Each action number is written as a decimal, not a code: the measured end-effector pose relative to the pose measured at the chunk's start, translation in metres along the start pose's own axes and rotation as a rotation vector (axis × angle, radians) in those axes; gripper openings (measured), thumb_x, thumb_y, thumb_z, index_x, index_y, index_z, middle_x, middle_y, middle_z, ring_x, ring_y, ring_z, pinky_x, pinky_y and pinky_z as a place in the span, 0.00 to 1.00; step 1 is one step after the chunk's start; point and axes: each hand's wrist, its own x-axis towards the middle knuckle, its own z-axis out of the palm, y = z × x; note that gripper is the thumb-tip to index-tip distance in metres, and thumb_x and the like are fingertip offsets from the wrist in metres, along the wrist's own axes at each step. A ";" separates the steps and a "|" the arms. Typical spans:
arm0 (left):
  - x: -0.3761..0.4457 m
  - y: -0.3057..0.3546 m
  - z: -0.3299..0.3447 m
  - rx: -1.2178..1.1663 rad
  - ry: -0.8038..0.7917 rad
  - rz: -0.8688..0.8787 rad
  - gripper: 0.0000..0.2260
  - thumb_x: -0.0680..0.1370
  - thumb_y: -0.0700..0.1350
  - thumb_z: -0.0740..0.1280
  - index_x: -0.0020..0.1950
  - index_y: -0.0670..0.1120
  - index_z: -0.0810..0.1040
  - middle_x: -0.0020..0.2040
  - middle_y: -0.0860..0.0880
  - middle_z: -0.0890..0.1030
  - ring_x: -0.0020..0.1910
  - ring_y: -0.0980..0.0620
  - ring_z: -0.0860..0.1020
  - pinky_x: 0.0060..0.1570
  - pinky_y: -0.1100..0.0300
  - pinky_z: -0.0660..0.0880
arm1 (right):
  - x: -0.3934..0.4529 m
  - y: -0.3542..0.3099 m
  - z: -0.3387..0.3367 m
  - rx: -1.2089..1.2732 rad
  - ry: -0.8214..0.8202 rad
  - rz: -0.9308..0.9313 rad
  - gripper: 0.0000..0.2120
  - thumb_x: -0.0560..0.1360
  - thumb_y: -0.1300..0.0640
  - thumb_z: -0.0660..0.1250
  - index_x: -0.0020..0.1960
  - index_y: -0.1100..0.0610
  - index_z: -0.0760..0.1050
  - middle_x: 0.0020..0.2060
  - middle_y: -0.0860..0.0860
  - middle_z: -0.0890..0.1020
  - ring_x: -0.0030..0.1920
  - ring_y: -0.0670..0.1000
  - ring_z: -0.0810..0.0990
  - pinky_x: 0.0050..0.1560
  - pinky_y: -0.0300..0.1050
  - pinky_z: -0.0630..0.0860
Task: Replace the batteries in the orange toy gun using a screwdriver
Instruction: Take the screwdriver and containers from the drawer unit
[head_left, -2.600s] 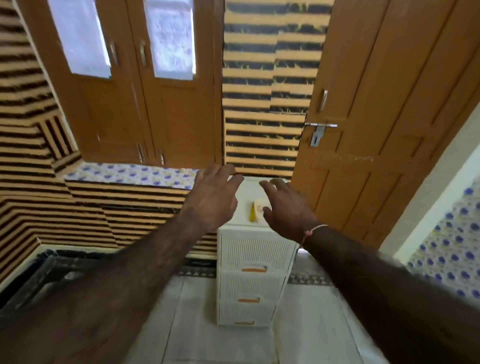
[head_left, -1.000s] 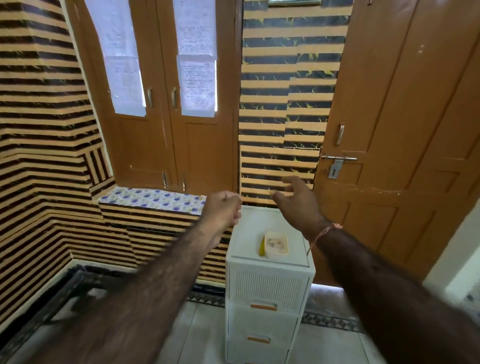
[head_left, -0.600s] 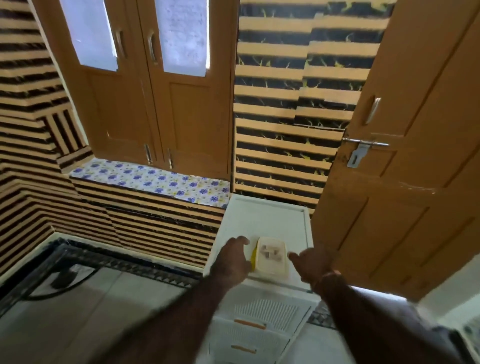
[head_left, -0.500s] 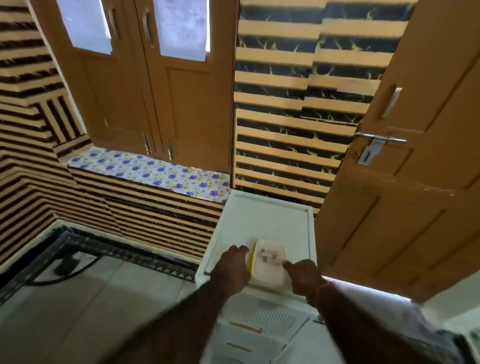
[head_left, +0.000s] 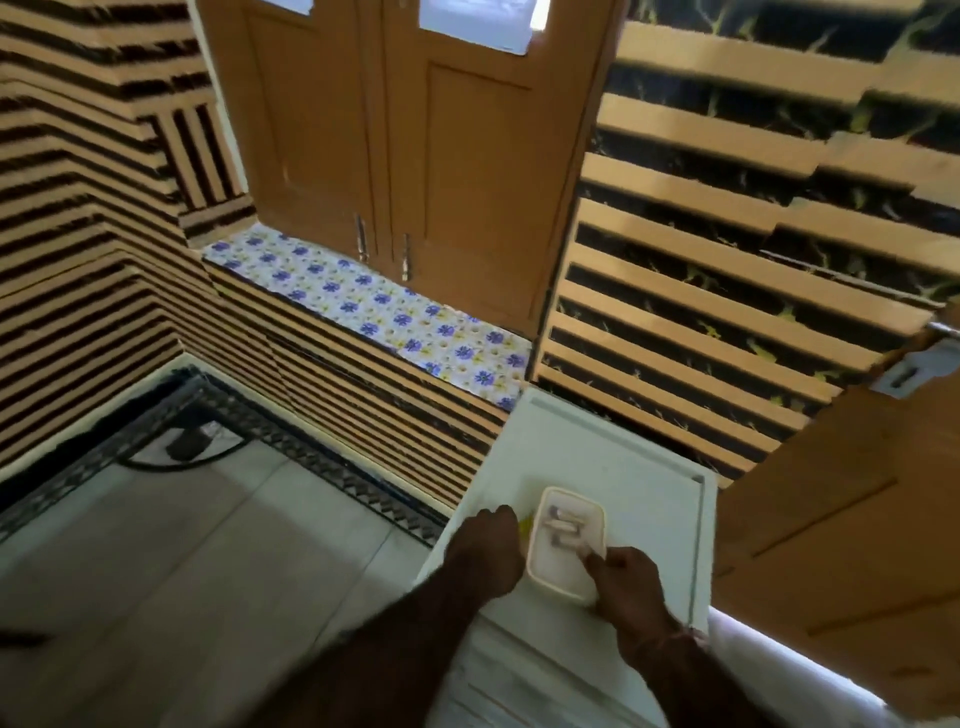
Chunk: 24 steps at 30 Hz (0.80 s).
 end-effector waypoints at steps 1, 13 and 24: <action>0.001 -0.009 -0.008 -0.087 -0.004 -0.041 0.13 0.78 0.48 0.65 0.59 0.44 0.73 0.58 0.44 0.78 0.58 0.45 0.78 0.57 0.54 0.76 | 0.002 -0.004 0.003 0.039 -0.016 0.018 0.15 0.74 0.56 0.73 0.32 0.62 0.77 0.29 0.54 0.76 0.30 0.52 0.75 0.28 0.45 0.73; -0.142 -0.299 -0.118 -0.976 0.420 -0.642 0.06 0.72 0.42 0.68 0.46 0.43 0.75 0.40 0.45 0.81 0.31 0.54 0.76 0.25 0.66 0.70 | -0.079 -0.160 0.275 -0.334 -0.541 -0.563 0.03 0.75 0.59 0.70 0.43 0.56 0.81 0.37 0.55 0.84 0.40 0.56 0.83 0.40 0.52 0.80; -0.358 -0.480 -0.095 -1.276 1.177 -1.267 0.11 0.75 0.38 0.62 0.32 0.44 0.74 0.29 0.43 0.77 0.27 0.47 0.74 0.25 0.61 0.67 | -0.328 -0.178 0.608 -0.684 -1.343 -0.922 0.05 0.75 0.58 0.70 0.39 0.57 0.79 0.39 0.58 0.84 0.44 0.61 0.83 0.44 0.62 0.80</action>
